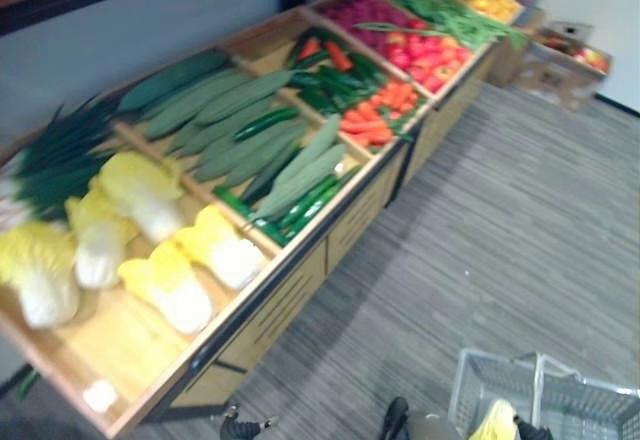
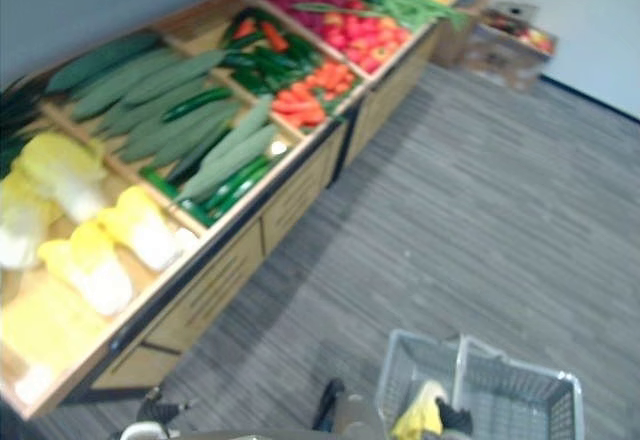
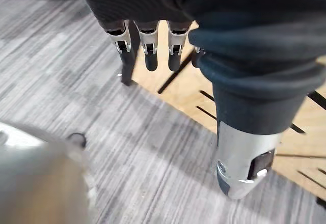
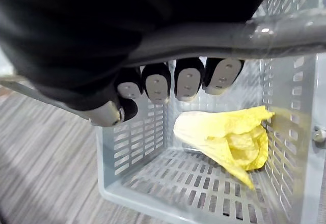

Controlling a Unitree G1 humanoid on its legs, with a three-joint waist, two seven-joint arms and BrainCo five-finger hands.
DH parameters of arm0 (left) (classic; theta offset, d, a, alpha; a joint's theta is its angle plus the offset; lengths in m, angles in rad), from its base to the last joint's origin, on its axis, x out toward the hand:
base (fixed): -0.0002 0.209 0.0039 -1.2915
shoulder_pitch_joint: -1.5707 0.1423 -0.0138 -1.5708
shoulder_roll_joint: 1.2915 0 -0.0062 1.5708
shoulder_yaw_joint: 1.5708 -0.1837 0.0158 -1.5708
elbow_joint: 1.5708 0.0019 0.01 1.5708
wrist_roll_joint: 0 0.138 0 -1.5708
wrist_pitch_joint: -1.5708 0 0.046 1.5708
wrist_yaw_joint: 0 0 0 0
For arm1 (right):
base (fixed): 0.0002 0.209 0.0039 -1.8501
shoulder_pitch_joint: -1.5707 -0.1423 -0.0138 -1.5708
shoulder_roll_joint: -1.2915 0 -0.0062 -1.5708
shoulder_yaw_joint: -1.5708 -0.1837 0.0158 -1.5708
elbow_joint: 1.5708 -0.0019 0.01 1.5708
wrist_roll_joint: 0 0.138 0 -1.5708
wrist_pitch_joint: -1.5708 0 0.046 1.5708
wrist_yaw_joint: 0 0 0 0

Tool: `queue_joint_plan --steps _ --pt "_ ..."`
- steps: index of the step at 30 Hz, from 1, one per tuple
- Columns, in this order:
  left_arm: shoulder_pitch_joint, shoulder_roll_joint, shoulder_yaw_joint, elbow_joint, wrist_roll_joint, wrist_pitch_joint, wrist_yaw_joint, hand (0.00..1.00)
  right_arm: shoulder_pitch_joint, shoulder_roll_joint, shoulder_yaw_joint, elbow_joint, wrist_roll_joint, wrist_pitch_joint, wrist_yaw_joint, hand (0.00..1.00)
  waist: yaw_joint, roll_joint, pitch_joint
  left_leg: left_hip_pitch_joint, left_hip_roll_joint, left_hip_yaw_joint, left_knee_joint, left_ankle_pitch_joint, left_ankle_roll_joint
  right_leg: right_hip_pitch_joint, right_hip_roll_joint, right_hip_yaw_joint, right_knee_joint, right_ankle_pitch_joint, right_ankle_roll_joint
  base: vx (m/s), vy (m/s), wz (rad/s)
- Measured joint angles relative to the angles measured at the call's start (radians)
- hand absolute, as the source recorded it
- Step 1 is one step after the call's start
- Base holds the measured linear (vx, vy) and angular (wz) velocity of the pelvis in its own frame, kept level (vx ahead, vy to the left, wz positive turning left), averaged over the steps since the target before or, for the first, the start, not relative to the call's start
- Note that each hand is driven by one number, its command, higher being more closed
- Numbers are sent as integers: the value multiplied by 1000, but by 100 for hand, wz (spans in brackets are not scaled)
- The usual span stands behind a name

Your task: Pick vegetable in the basket

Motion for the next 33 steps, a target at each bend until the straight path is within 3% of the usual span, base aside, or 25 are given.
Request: queue_joint_plan --steps 1,2,4,6,8,10,11,12,13,14,16,17,22,23,24,26,28,31,33 --pt "-13 15 -20 -2 0 -4 1 0 2 2 1 25 1 13 -2 100 -14 -17 11 5 -20 -3 17 9 -16 -34 -66 -10 124 -70 8 73 -195 -2" --pt "-19 27 -34 4 0 1 1 0 20 -9 2 57 2 26 1 100 -16 -15 11 9 -10 2 42 16 -24 -20 -34 6 95 -84 45 57 -225 -23" --pt "9 23 -34 21 0 5 1 0 22 -4 14 56 0 26 3 100 -9 8 4 4 43 11 63 44 -20 16 43 42 -18 -29 22 21 -205 -69" --pt "7 19 -34 19 0 5 2 0 17 -2 22 62 1 26 4 100 -12 11 5 3 80 11 113 87 1 52 88 67 -121 23 9 -34 -170 -63" --pt "6 18 -33 15 0 5 5 0 22 -3 25 69 3 25 2 100 -16 12 4 4 118 16 166 107 0 90 118 79 -198 51 9 -49 -138 -39" --pt "9 9 -26 13 0 5 9 0 22 -7 46 69 3 18 3 100 -36 17 10 9 193 19 272 117 -3 130 159 88 -261 66 3 -61 -109 -26" --pt "10 4 -26 14 0 5 9 0 22 -9 47 68 3 13 4 100 -37 20 14 11 212 6 299 124 -5 140 169 99 -265 65 0 -10 -65 -44" --pt "13 -10 -23 17 -2 4 5 0 22 -12 52 69 3 6 3 100 -33 19 24 1 232 -97 369 157 13 171 183 140 -275 74 -14 22 -32 -81" --pt "16 -11 -18 1 -2 -4 10 0 5 -28 67 69 3 4 3 100 -18 7 37 -54 182 -311 409 140 -6 187 176 196 -275 79 -16 33 -4 -99" --pt "17 -11 -29 -1 -2 -5 12 0 -8 -37 68 71 3 4 2 100 -10 5 41 -73 123 -425 398 90 -22 187 164 225 -271 79 -16 18 57 -112" --pt "22 -14 -61 -1 -1 -14 24 0 -50 -76 87 83 3 -1 0 100 1 14 46 -127 -73 -714 355 -35 -26 190 133 322 -274 77 -17 16 73 -134" --pt "31 -13 -78 -2 0 -20 31 0 -58 -90 92 83 2 -11 0 100 7 25 49 -145 -125 -798 293 -49 -28 190 131 347 -277 77 -17 -4 80 -120" --pt "48 -15 -96 1 8 -25 32 0 -53 -102 90 59 0 -28 -3 100 18 54 55 -193 -129 -928 18 -42 -27 187 156 387 -290 91 6 -1 193 -67" --pt "53 -17 -107 6 11 -23 32 0 -54 -107 90 51 0 -31 -10 100 21 78 53 -191 -128 -948 -13 -3 -49 189 167 415 -306 107 29 102 317 -81" --pt "67 -14 -106 10 14 -23 35 0 -53 -99 94 49 0 -34 -13 100 24 79 49 -196 -151 -939 -14 -3 -48 200 149 438 -334 121 49 125 265 -73" --pt "62 1 -105 12 29 -21 42 0 -54 -94 100 51 1 -35 -13 100 21 52 53 -189 -185 -924 -14 -4 -47 190 113 455 -342 131 69 133 235 -32" --pt "65 4 -110 13 40 -22 42 0 -61 -97 110 51 1 -35 -18 100 24 48 51 -190 -207 -884 -15 -4 -40 171 89 491 -347 131 87 132 214 -50" --pt "55 12 -125 22 42 -22 42 0 -60 -102 125 53 -2 -35 -19 100 22 50 48 -183 -245 -844 -11 -17 15 159 55 527 -355 132 130 215 203 -39" --pt "46 19 -132 22 47 -22 42 0 -61 -102 119 53 -1 -35 -20 100 22 48 50 -170 -256 -829 -16 -26 29 144 46 533 -320 114 147 208 131 -22"
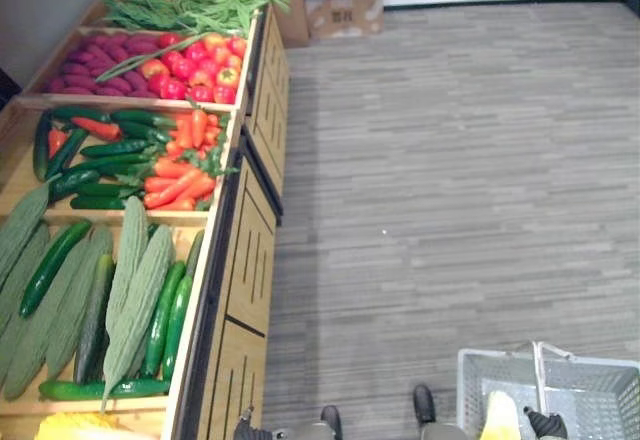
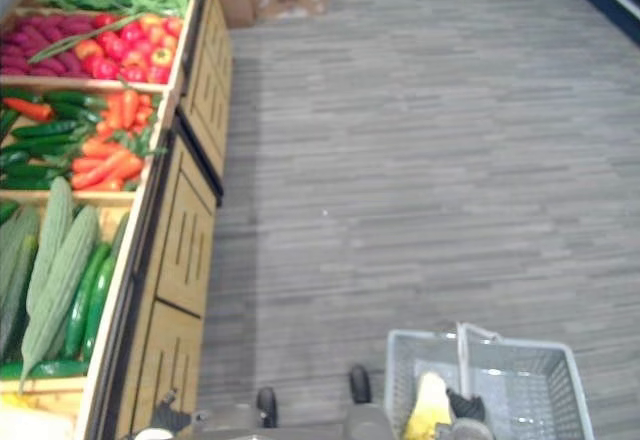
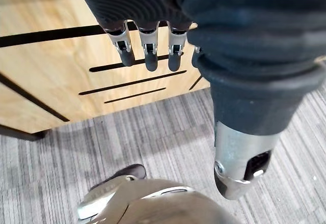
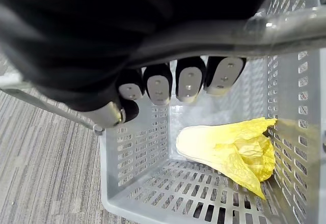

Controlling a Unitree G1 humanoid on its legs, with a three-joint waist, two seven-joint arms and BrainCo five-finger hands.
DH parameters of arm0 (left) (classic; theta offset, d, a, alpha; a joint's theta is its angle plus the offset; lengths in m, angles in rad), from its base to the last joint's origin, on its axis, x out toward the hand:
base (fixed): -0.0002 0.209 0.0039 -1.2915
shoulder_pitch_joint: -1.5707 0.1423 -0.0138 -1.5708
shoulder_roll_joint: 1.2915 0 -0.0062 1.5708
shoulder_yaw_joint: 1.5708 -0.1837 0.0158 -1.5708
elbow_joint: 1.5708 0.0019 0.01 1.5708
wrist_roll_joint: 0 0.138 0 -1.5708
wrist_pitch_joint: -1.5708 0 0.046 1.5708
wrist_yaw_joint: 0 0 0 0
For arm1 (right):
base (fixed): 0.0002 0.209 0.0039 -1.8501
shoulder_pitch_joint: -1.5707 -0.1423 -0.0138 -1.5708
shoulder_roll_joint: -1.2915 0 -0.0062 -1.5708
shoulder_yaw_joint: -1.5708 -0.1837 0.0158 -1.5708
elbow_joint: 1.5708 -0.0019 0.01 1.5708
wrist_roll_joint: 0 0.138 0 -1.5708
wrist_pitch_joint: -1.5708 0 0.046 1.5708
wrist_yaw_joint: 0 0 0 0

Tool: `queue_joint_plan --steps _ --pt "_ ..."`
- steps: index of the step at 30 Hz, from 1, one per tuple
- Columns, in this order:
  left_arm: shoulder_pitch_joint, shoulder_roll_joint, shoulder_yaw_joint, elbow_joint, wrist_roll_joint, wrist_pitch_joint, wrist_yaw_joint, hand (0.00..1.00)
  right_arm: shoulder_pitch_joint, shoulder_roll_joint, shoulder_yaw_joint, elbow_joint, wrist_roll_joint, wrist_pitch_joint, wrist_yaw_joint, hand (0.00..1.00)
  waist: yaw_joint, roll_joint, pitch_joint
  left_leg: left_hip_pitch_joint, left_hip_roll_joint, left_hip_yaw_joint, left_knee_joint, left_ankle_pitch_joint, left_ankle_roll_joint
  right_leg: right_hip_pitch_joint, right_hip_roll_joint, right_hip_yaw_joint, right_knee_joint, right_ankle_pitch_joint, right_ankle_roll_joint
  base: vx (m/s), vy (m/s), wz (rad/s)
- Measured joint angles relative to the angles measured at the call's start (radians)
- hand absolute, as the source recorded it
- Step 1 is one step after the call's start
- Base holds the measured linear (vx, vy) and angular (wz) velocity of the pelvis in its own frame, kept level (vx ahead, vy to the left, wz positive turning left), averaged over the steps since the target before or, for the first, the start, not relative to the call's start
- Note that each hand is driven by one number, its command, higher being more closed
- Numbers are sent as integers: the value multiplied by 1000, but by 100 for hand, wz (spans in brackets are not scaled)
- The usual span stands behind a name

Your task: Pick vegetable in the basket

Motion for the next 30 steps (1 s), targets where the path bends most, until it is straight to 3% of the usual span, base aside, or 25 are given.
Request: queue_joint_plan --steps 1,4,6,8,10,13,16,17,18,19,20,22,23,24,25,27,30 --pt "-1 3 -8 -1 1 -1 0 0 -1 0 -3 0 0 0 0 100 1 1 -1 5 -1 6 0 -4 7 -11 0 0 26 -8 2 187 112 -42" --pt "-2 11 -21 -2 2 -1 0 0 -22 4 -7 -1 0 0 1 100 4 17 7 67 9 10 -15 -5 10 -132 15 -49 330 -49 -10 117 80 -35" --pt "-2 25 -31 -14 -3 -2 1 0 -11 31 -27 -10 2 0 -4 100 -5 4 15 147 -14 34 -59 -12 22 -227 -49 -173 641 -61 -30 55 99 16" --pt "-1 39 -26 -25 -6 -2 5 0 4 61 -33 -11 5 -1 -12 100 -4 -13 17 186 -33 36 -88 -24 50 -263 -99 -223 751 -76 -47 77 46 17" --pt "10 40 -8 -21 -7 6 6 0 -5 84 -29 -10 7 0 -13 100 -2 -25 19 200 -22 40 -101 -23 49 -264 -96 -267 718 -119 -60 157 -44 -13" --pt "5 29 -8 -19 -7 8 6 0 -15 87 -31 -6 8 2 -10 100 -2 -23 31 196 11 47 -107 -21 32 -264 -75 -304 519 -112 -47 134 -157 -9" --pt "-31 0 12 -20 -6 6 16 0 -9 97 -62 -13 13 5 -23 100 -5 -22 51 214 77 29 -104 -43 -37 -270 -88 -304 316 -78 -11 186 -341 16" --pt "-34 -2 15 -20 -6 5 21 0 -7 100 -74 -13 17 5 -23 100 -4 -27 56 221 94 26 -103 -54 -57 -274 -92 -305 312 -52 -11 216 -446 5" --pt "-44 0 28 -18 -6 6 27 0 -2 100 -76 -13 26 8 -20 100 -3 -26 62 232 136 20 -103 -79 -86 -285 -74 -342 367 1 -37 211 -472 5" --pt "-55 -11 28 -14 -5 2 28 0 5 101 -76 -25 38 9 -20 100 -5 -11 56 226 176 15 -111 -77 -89 -324 -52 -373 457 -86 -78 249 -529 9" --pt "-65 -15 29 -15 -5 2 28 0 8 109 -78 -38 38 9 -20 100 -6 -13 58 227 181 9 -115 -56 -88 -345 -52 -381 506 -126 -90 237 -508 26" --pt "-82 -34 31 -22 -5 3 30 0 9 118 -99 -44 40 10 -20 100 -12 -22 65 224 204 1 -114 38 -119 -360 -64 -422 610 -218 -122 234 -453 66" --pt "-80 -53 48 -23 -6 4 35 0 15 122 -110 -44 42 18 -19 100 -34 -17 63 167 231 -28 1 93 -108 -309 -69 -473 615 -270 -138 289 -484 105" --pt "-80 -59 73 -38 -8 4 38 0 22 122 -110 -44 42 22 -20 100 -28 -22 66 98 241 -54 164 114 -99 -267 -72 -495 607 -292 -150 330 -531 88" --pt "-76 -61 75 -59 -7 4 42 0 26 116 -103 -44 40 23 -22 100 -16 -32 72 45 231 -97 321 116 -102 -225 -64 -499 592 -300 -153 216 -355 25" --pt "-75 -73 73 -65 -7 3 48 0 23 90 -82 -44 37 20 -21 100 -2 -17 63 -16 187 -144 484 103 -122 -173 -45 -497 546 -302 -157 218 -261 -17" --pt "-63 -78 102 -81 -9 3 48 0 -15 68 -71 -46 35 14 -19 100 16 -7 58 -91 134 -127 657 86 -127 -99 27 -446 463 -300 -161 260 -191 -55"
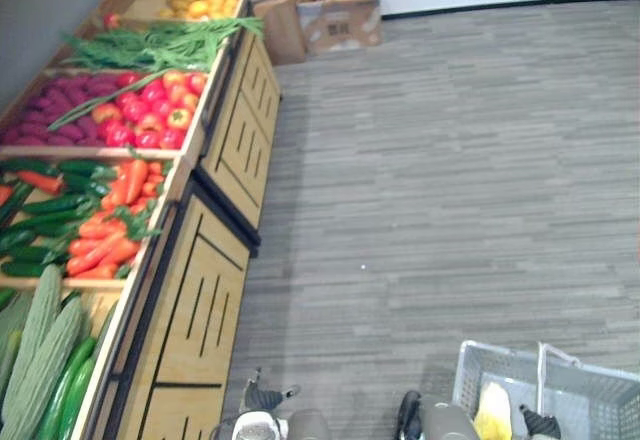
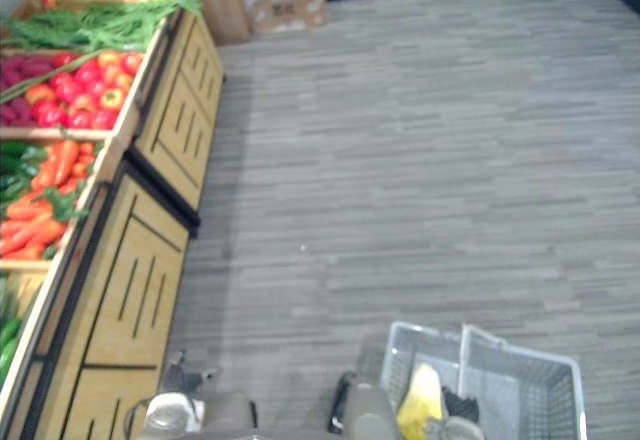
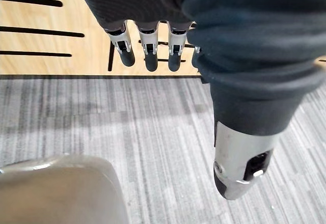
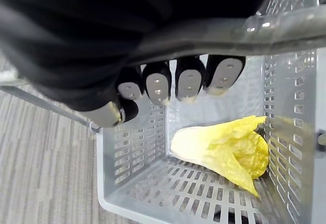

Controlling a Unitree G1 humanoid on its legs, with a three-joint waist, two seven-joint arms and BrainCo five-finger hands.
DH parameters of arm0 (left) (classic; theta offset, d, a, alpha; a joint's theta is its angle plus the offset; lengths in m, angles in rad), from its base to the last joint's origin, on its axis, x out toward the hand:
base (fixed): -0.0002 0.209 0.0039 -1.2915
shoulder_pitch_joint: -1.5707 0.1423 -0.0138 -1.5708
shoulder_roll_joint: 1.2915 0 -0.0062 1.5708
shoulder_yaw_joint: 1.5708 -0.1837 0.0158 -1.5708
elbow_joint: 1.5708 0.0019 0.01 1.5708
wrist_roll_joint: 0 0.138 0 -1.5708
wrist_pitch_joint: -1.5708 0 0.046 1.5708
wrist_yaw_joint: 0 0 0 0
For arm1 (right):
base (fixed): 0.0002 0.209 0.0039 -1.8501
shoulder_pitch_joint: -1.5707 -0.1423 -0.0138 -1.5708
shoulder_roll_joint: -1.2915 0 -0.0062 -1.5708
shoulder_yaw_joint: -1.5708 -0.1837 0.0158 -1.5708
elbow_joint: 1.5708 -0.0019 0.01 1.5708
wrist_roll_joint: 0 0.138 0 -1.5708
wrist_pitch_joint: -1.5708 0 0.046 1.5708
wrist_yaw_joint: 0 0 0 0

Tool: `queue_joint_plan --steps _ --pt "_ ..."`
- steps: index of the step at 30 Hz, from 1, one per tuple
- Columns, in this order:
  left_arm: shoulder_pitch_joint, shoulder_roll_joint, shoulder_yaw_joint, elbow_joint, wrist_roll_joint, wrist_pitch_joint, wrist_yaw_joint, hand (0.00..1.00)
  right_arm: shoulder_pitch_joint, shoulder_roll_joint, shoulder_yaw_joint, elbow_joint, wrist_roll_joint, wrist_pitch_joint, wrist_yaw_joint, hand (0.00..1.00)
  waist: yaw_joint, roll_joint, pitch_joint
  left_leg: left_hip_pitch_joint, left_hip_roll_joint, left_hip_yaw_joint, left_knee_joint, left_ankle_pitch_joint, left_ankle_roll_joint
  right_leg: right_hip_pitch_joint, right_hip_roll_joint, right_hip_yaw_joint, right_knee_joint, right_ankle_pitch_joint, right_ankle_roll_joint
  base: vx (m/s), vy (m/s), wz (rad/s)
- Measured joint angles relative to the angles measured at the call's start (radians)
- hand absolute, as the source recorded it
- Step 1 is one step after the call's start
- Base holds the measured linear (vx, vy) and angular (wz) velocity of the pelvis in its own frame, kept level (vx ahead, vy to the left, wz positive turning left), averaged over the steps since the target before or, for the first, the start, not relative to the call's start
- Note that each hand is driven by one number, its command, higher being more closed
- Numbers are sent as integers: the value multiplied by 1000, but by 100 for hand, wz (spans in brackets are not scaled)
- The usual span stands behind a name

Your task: Pick vegetable in the basket

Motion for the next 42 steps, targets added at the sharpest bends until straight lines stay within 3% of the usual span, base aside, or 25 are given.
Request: queue_joint_plan --steps 3,5,7,9,12,13,14,16,17,19,22,24,26,27,28,29,31,32,33,34,35,38,40,42 --pt "6 5 16 0 2 1 -2 0 -19 1 1 0 -3 0 0 100 26 -1 1 -37 -26 36 16 -72 23 60 34 32 -50 11 -17 209 -40 -56" --pt "13 3 33 1 3 1 -3 0 -18 3 1 2 -17 0 0 100 38 -7 0 -55 -38 80 -66 -111 46 96 31 53 -81 14 -13 310 72 -35" --pt "26 2 39 3 4 4 -3 0 -15 7 1 2 -35 0 -1 100 38 -8 1 -59 -41 127 -249 -117 71 141 9 55 -108 20 -3 273 138 -13" --pt "25 3 40 4 9 9 -4 0 -2 8 1 0 -36 1 -2 100 38 -10 1 -61 -45 173 -451 -67 113 177 -19 42 -126 24 19 256 178 16" --pt "29 -2 35 20 34 18 -3 0 60 4 21 -34 -35 5 -7 100 39 8 -13 -66 -47 213 -701 205 137 251 -53 13 -142 -5 102 321 315 30" --pt "34 -4 37 27 40 18 -5 0 68 -2 34 -37 -35 6 -7 100 41 16 -19 -70 -44 211 -708 208 158 263 -55 17 -139 -21 125 332 345 25" --pt "30 30 30 40 47 24 -6 0 72 18 79 -34 -36 5 -1 100 38 -37 -45 -72 -101 216 -708 189 176 267 -101 30 -156 -9 146 322 335 23" --pt "30 43 22 40 48 24 -6 0 67 39 82 -33 -37 5 0 100 39 -65 -60 -85 -123 217 -703 171 180 271 -117 44 -185 9 146 203 204 20" --pt "29 44 20 41 49 24 -7 0 58 49 83 -33 -38 5 0 100 40 -71 -61 -86 -129 217 -691 156 188 286 -120 52 -208 34 151 176 165 11" --pt "37 53 -8 51 49 24 -10 0 48 46 84 -29 -43 3 3 100 52 -58 -71 -75 -129 219 -671 108 187 329 -113 75 -264 119 167 203 221 3" --pt "57 60 -43 73 49 28 -11 0 35 47 79 -19 -34 -13 13 100 51 -44 -101 -44 -147 216 -723 104 186 331 -121 81 -254 183 185 113 192 3" --pt "71 67 -74 83 49 29 -12 0 32 44 63 5 -32 -15 20 100 45 -40 -123 -26 -167 213 -752 98 194 269 -143 99 -108 184 187 100 156 28" --pt "81 77 -102 90 50 30 -19 0 28 41 16 5 -16 -25 17 100 37 -40 -133 11 -206 205 -781 93 203 165 -199 134 153 225 178 147 135 59" --pt "91 84 -125 88 49 32 -24 0 23 30 12 3 5 -30 15 100 36 -50 -134 44 -232 187 -799 90 208 112 -231 159 281 302 173 290 159 80" --pt "102 88 -136 86 49 35 -28 0 17 21 16 -6 6 -34 16 100 35 -51 -134 73 -248 171 -810 82 219 69 -245 184 377 418 149 316 152 72" --pt "107 92 -142 86 49 37 -29 0 16 19 22 -14 5 -36 18 100 34 -51 -133 88 -254 154 -814 77 227 55 -250 189 419 481 145 341 135 69" --pt "109 104 -151 79 48 39 -31 0 -6 27 39 -13 3 -45 24 100 36 -54 -123 118 -267 106 -806 67 280 -18 -238 198 586 324 104 238 54 57" --pt "112 116 -151 79 46 39 -33 0 -25 39 40 -15 3 -45 28 100 36 -58 -107 135 -263 76 -802 59 290 -50 -206 164 610 181 87 201 -14 77" --pt "109 116 -149 78 41 39 -36 0 -23 42 40 -23 3 -49 30 100 35 -62 -95 148 -258 36 -789 44 291 -63 -173 109 542 102 91 193 -40 83" --pt "104 113 -141 79 40 38 -37 0 -25 42 38 -25 3 -53 30 100 36 -64 -89 158 -258 18 -789 39 291 -69 -161 93 487 80 93 231 -103 104" --pt "97 88 -100 79 38 39 -43 0 -23 50 26 -41 4 -53 29 100 37 -65 -81 181 -255 -13 -785 22 288 -77 -136 88 311 76 96 210 -105 78" --pt "94 63 -41 79 38 39 -45 0 -23 65 9 -50 5 -53 28 100 41 -54 -80 185 -229 -62 -735 -36 272 -84 -105 147 28 100 123 238 -143 78" --pt "91 43 15 75 38 38 -47 0 -19 91 -7 -68 6 -46 27 100 50 -61 -83 184 -198 -89 -672 -113 232 -82 -85 247 -165 130 169 335 -247 63" --pt "90 43 39 63 38 39 -49 0 -11 108 -8 -74 5 -42 28 100 51 -77 -90 175 -194 -139 -614 -178 200 -77 -86 300 -214 139 177 399 -363 73"
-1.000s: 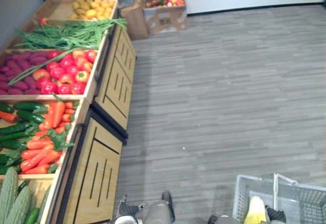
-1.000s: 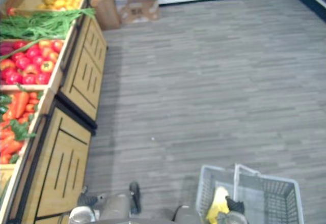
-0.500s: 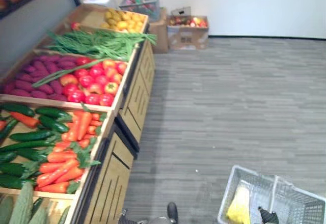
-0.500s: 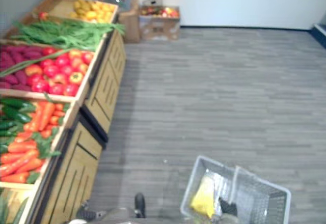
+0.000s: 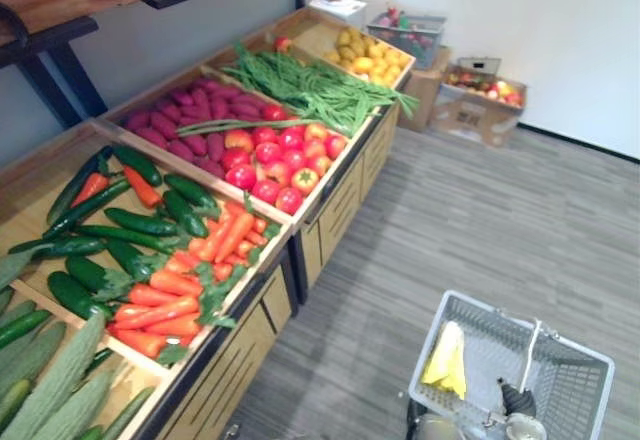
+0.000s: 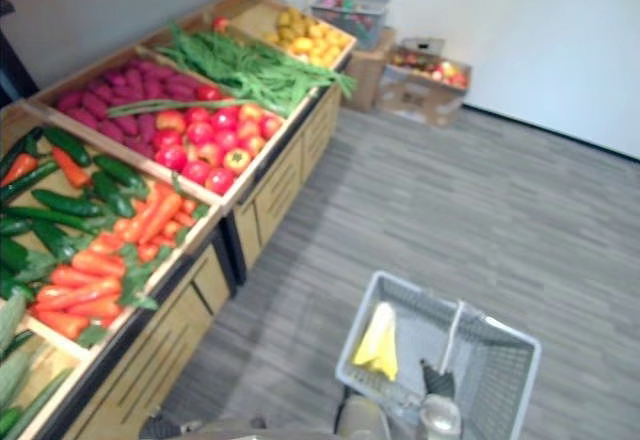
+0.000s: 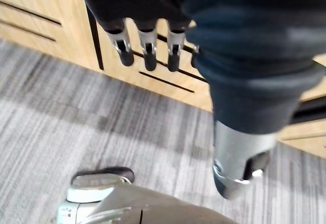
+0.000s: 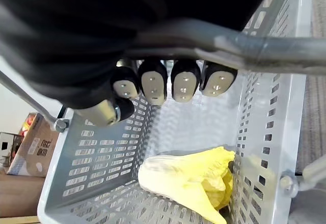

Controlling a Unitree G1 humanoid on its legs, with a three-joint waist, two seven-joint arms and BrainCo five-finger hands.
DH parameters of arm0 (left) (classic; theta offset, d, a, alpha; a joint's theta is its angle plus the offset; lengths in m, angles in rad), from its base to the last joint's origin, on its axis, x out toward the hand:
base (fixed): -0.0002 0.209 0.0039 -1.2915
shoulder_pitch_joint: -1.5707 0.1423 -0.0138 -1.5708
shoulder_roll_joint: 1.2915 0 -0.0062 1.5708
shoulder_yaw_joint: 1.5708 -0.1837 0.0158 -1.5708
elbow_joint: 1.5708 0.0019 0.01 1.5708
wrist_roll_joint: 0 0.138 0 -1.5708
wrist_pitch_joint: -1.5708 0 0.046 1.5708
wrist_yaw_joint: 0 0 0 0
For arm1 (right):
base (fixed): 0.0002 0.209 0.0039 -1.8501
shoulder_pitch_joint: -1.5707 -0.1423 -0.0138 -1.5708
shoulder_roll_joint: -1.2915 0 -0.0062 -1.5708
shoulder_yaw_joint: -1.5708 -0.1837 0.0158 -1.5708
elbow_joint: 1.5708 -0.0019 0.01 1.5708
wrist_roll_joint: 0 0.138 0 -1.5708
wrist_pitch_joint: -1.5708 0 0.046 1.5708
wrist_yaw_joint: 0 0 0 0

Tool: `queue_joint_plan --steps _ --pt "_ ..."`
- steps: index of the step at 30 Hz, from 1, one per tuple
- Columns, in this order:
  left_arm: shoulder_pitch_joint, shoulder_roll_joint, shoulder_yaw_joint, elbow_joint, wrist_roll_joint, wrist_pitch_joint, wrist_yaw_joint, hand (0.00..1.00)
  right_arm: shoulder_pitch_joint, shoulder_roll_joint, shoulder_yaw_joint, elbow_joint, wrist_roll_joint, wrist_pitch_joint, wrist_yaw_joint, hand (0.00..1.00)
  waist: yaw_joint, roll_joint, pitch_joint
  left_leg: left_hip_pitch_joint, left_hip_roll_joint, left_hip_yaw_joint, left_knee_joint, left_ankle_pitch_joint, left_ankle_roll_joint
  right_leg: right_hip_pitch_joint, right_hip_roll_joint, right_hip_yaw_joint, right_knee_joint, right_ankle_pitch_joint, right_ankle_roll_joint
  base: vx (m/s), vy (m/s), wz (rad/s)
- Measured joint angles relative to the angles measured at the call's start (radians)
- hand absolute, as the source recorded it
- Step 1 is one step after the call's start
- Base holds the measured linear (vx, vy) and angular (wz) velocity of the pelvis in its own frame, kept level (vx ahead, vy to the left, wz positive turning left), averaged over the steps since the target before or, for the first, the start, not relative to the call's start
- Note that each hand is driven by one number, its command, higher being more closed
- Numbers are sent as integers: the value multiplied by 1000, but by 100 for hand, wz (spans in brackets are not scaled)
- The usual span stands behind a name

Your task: Pick vegetable in the basket

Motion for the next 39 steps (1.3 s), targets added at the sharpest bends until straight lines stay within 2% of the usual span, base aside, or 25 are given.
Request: queue_joint_plan --steps 1,2,3,4,5,7,8,9,10,11,12,13,14,16,17,20,23,27,30,33,34,35,36,37,39 --pt "0 2 7 -9 0 0 0 0 11 13 -14 0 0 5 1 100 2 -15 -7 2 4 -32 26 -33 -21 26 -9 -12 -24 46 1 528 -529 92" --pt "1 1 7 -9 0 -1 0 0 14 14 -23 0 0 8 1 100 7 -17 -14 4 15 -48 36 -43 -36 36 -4 -29 -10 100 -3 566 -539 101" --pt "-4 -4 6 -12 0 -1 0 0 7 9 -48 0 0 13 -1 100 13 12 -21 2 46 -60 47 -41 -52 27 6 -89 67 97 -34 483 -422 115" --pt "1 -16 7 -30 0 -3 1 0 0 1 -76 0 0 22 -5 100 12 25 -25 -19 61 -60 73 -11 -67 32 2 -140 120 43 -58 444 -363 117" --pt "3 -22 9 -38 0 -3 2 0 1 -6 -79 1 1 25 -6 100 15 27 -23 -24 66 -60 86 10 -65 35 -4 -163 149 26 -73 398 -335 136" --pt "3 -40 43 -43 -3 0 2 0 13 -23 -116 3 3 34 -7 100 4 27 -18 -55 72 -47 153 119 -64 70 -50 -250 255 2 -111 357 -352 171" --pt "1 -49 43 -51 -10 0 4 0 24 -38 -129 0 8 29 -8 100 -9 31 -8 -67 75 1 209 176 -72 35 -82 -283 396 -28 -98 184 -237 173" --pt "6 -50 42 -51 -10 -1 7 0 29 -39 -136 -4 9 27 -11 100 -13 33 -14 -78 95 26 241 177 -76 59 -73 -280 305 -48 -84 113 -275 175" --pt "9 -34 42 -38 -10 -1 9 0 40 -39 -141 -3 7 25 -12 100 -12 25 -6 -102 137 130 300 156 -106 142 -66 -310 114 -7 -87 19 -187 165" --pt "9 -40 30 -26 -13 5 3 0 39 -67 -157 14 6 28 -9 100 -15 54 -12 -119 213 275 304 156 -91 177 -56 -400 111 -8 -103 61 -216 141" --pt "9 -40 26 -27 -13 5 3 0 39 -71 -162 17 6 28 -9 100 -16 54 -12 -119 219 305 293 161 -86 186 -57 -412 105 -8 -103 118 -156 126" --pt "8 -40 21 -28 -16 5 3 0 39 -94 -165 29 -1 29 -7 100 -16 52 -11 -121 224 397 236 180 -79 209 -64 -458 74 -8 -103 131 -86 97" --pt "8 -41 20 -25 -18 5 3 0 34 -108 -170 42 -2 32 -7 100 -13 54 -10 -121 220 447 180 200 -92 223 -64 -486 51 -8 -102 125 -64 113" --pt "10 -38 3 -18 -18 6 3 0 19 -122 -198 66 -1 47 -7 100 -13 56 -11 -110 165 460 6 244 -105 243 -63 -541 17 -1 -91 80 27 98" --pt "12 -39 2 -8 -18 7 1 0 5 -127 -216 85 0 55 -6 100 -13 56 -11 -87 142 478 -71 262 -99 256 -58 -565 1 5 -81 67 105 88" --pt "13 -38 -4 1 -18 6 1 0 -12 -98 -227 104 2 67 -5 100 -9 62 -11 -74 114 464 -152 270 -88 276 -55 -583 -56 30 -46 46 137 48" --pt "14 -32 6 -4 -18 7 0 0 -16 -54 -187 84 3 66 -4 100 0 45 -1 -84 86 466 -135 274 -81 299 -73 -589 -87 49 -29 -8 135 26" --pt "17 -36 7 -5 -7 8 0 0 -13 -9 -149 28 -3 63 2 100 10 43 0 -63 88 481 -157 260 -57 305 -76 -586 -78 49 -27 -52 80 1" --pt "20 -33 5 -4 -7 8 -1 0 -4 -12 -150 25 -3 61 3 100 14 38 -4 -45 71 491 -201 268 -35 295 -93 -586 -59 19 -15 -66 64 1" --pt "24 -13 -12 0 -9 9 -4 0 4 -29 -152 25 -3 60 2 100 9 18 -8 -19 35 537 -222 244 -17 273 -169 -582 61 -6 25 31 99 8" --pt "24 -11 -15 1 -9 9 -4 0 4 -35 -152 27 -2 61 2 100 11 14 -7 -13 29 542 -229 240 -15 254 -189 -566 122 -5 24 42 101 -1" --pt "23 -8 -20 6 -9 10 -5 0 -3 -39 -150 15 -2 61 1 100 13 13 -7 0 29 543 -234 234 -15 185 -226 -505 269 24 -9 43 102 -5" --pt "24 1 -35 6 -11 10 -5 0 -6 -39 -150 -1 -2 59 0 100 12 8 -9 10 35 539 -236 230 -12 135 -237 -446 367 69 -30 90 136 5" --pt "21 9 -41 5 -11 10 -7 0 -5 -34 -149 2 -3 51 3 100 11 10 -11 33 46 520 -237 229 -12 79 -234 -368 462 119 -22 156 105 27" --pt "22 28 -41 2 -13 10 -9 0 -1 -7 -150 10 -2 48 4 100 7 -21 -16 40 65 492 -226 221 0 52 -210 -305 488 82 -33 174 -5 41"
